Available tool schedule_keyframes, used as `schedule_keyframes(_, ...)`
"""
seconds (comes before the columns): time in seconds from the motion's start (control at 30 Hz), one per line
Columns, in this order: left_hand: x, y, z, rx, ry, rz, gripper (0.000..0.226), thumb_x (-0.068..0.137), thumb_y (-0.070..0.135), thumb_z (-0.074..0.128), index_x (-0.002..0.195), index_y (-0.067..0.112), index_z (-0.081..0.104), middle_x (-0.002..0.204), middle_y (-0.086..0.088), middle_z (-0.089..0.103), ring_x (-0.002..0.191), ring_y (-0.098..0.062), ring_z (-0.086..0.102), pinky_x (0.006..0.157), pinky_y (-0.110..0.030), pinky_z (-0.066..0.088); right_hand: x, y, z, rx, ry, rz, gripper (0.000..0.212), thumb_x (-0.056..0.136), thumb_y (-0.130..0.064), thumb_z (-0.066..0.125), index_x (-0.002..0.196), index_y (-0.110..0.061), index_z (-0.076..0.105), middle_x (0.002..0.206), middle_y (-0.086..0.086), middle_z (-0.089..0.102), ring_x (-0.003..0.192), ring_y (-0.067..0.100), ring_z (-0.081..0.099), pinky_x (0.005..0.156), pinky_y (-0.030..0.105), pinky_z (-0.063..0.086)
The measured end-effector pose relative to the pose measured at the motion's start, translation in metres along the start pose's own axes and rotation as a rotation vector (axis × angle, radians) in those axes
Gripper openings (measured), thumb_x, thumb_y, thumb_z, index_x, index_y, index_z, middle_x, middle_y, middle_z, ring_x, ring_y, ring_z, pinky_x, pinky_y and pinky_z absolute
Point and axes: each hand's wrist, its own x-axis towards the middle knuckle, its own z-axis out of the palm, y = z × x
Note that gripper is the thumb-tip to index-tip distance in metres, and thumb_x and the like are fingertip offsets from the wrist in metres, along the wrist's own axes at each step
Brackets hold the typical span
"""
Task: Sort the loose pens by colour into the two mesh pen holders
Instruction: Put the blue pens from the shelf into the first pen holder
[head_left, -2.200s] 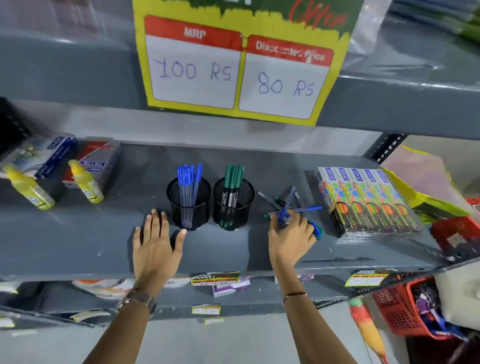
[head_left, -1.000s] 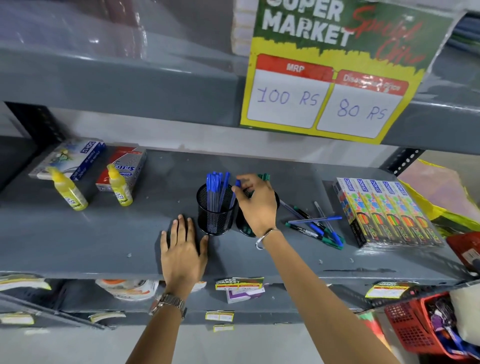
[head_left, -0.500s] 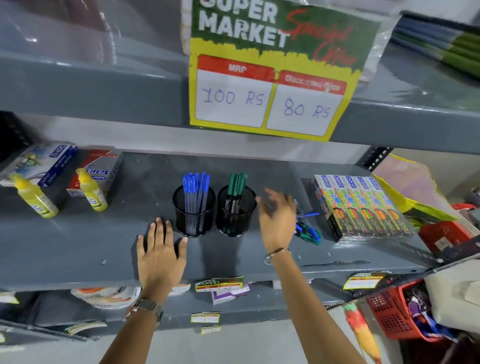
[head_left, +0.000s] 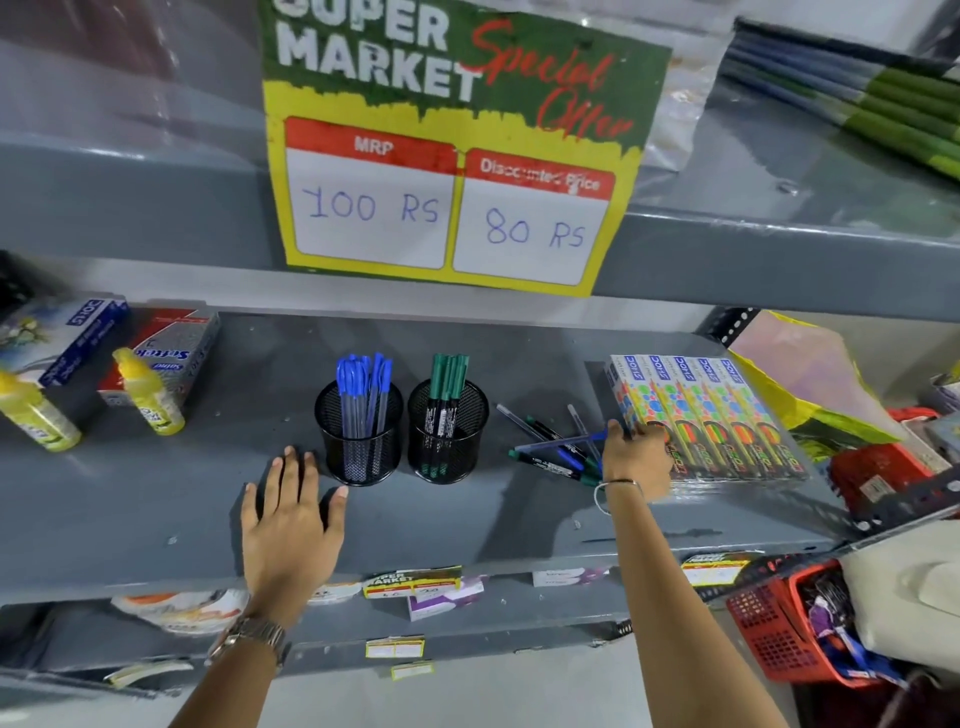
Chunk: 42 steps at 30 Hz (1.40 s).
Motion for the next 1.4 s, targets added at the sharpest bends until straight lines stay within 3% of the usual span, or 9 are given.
schedule_keyframes(0.13, 0.001, 0.001, 0.000, -0.001, 0.005, -0.007, 0.070, 0.089, 0.049, 0.020, 0.136, 0.003, 0.043, 0.143, -0.018, 0.043, 0.133, -0.032, 0.036, 0.109, -0.051, 0.020, 0.002, -0.006, 0.007, 0.043, -0.019, 0.056, 0.034, 0.086, -0.025, 0.062, 0.111, -0.003, 0.056, 0.111, 0.023, 0.065, 0.103, 0.041, 0.059, 0.077, 0.039, 0.045)
schedule_keyframes(0.33, 0.002, 0.001, 0.000, -0.008, -0.001, -0.011, 0.069, 0.089, 0.049, 0.022, 0.135, 0.002, 0.044, 0.143, -0.018, 0.043, 0.133, -0.032, 0.036, 0.109, -0.052, 0.021, -0.017, -0.027, -0.001, 0.384, 0.017, -0.008, 0.024, 0.082, -0.018, 0.067, 0.103, -0.007, 0.061, 0.097, 0.009, 0.068, 0.091, 0.027, 0.062, 0.072, 0.030, 0.042)
schedule_keyframes(0.47, 0.001, 0.001, -0.002, -0.020, -0.003, -0.012, 0.069, 0.089, 0.049, 0.022, 0.135, 0.002, 0.044, 0.143, -0.019, 0.043, 0.133, -0.032, 0.036, 0.108, -0.053, 0.022, -0.049, -0.063, -0.014, 0.582, 0.042, -0.246, 0.010, 0.078, -0.019, 0.072, 0.084, -0.019, 0.064, 0.083, 0.010, 0.070, 0.075, 0.023, 0.063, 0.066, 0.026, 0.049)
schedule_keyframes(0.6, 0.000, 0.003, -0.005, -0.032, -0.006, -0.012, 0.069, 0.089, 0.049, 0.023, 0.133, 0.001, 0.047, 0.141, -0.019, 0.045, 0.131, -0.033, 0.039, 0.107, -0.053, 0.025, -0.098, -0.116, -0.035, 0.624, -0.003, -0.495, 0.022, 0.073, -0.032, 0.075, 0.068, -0.040, 0.055, 0.081, -0.003, 0.069, 0.074, 0.015, 0.059, 0.065, 0.031, 0.046)
schedule_keyframes(0.77, -0.001, 0.002, -0.006, -0.048, -0.026, -0.004, 0.073, 0.089, 0.051, 0.016, 0.141, 0.004, 0.035, 0.150, -0.015, 0.033, 0.139, -0.028, 0.027, 0.112, -0.048, 0.015, -0.149, -0.168, -0.035, 0.765, -0.136, -0.627, 0.019, 0.071, -0.025, 0.079, 0.075, -0.014, 0.064, 0.079, 0.007, 0.067, 0.063, 0.007, 0.050, 0.056, 0.017, 0.039)
schedule_keyframes(0.9, -0.002, 0.001, -0.005, -0.075, -0.008, 0.002, 0.070, 0.090, 0.049, 0.022, 0.136, 0.001, 0.042, 0.145, -0.019, 0.040, 0.134, -0.033, 0.035, 0.110, -0.052, 0.023, -0.175, -0.176, -0.003, 0.606, -0.277, -0.735, 0.019, 0.073, -0.029, 0.077, 0.070, -0.025, 0.059, 0.072, -0.006, 0.063, 0.070, 0.009, 0.051, 0.055, 0.022, 0.036)
schedule_keyframes(1.03, -0.001, 0.001, -0.006, -0.081, -0.021, -0.004, 0.071, 0.090, 0.050, 0.018, 0.138, 0.002, 0.039, 0.147, -0.017, 0.037, 0.136, -0.031, 0.033, 0.111, -0.050, 0.020, -0.175, -0.155, 0.036, 0.375, -0.362, -0.814, 0.014, 0.079, -0.033, 0.070, 0.083, -0.023, 0.060, 0.076, -0.009, 0.066, 0.090, 0.017, 0.058, 0.060, 0.032, 0.046)
schedule_keyframes(1.23, 0.001, 0.001, -0.003, -0.083, -0.018, -0.016, 0.068, 0.089, 0.048, 0.026, 0.136, 0.003, 0.043, 0.144, -0.017, 0.042, 0.133, -0.030, 0.037, 0.110, -0.048, 0.018, -0.168, -0.137, 0.060, 0.221, -0.395, -0.796, 0.014, 0.083, -0.033, 0.066, 0.089, -0.022, 0.060, 0.067, -0.020, 0.052, 0.097, 0.020, 0.055, 0.057, 0.029, 0.039)
schedule_keyframes(1.4, 0.001, 0.000, -0.001, -0.077, -0.011, -0.013, 0.066, 0.089, 0.048, 0.026, 0.137, 0.004, 0.042, 0.145, -0.016, 0.041, 0.135, -0.029, 0.034, 0.111, -0.048, 0.018, -0.165, -0.133, 0.068, 0.192, -0.374, -0.808, 0.015, 0.080, -0.031, 0.069, 0.088, -0.020, 0.063, 0.081, -0.010, 0.055, 0.095, 0.020, 0.055, 0.053, 0.027, 0.038)
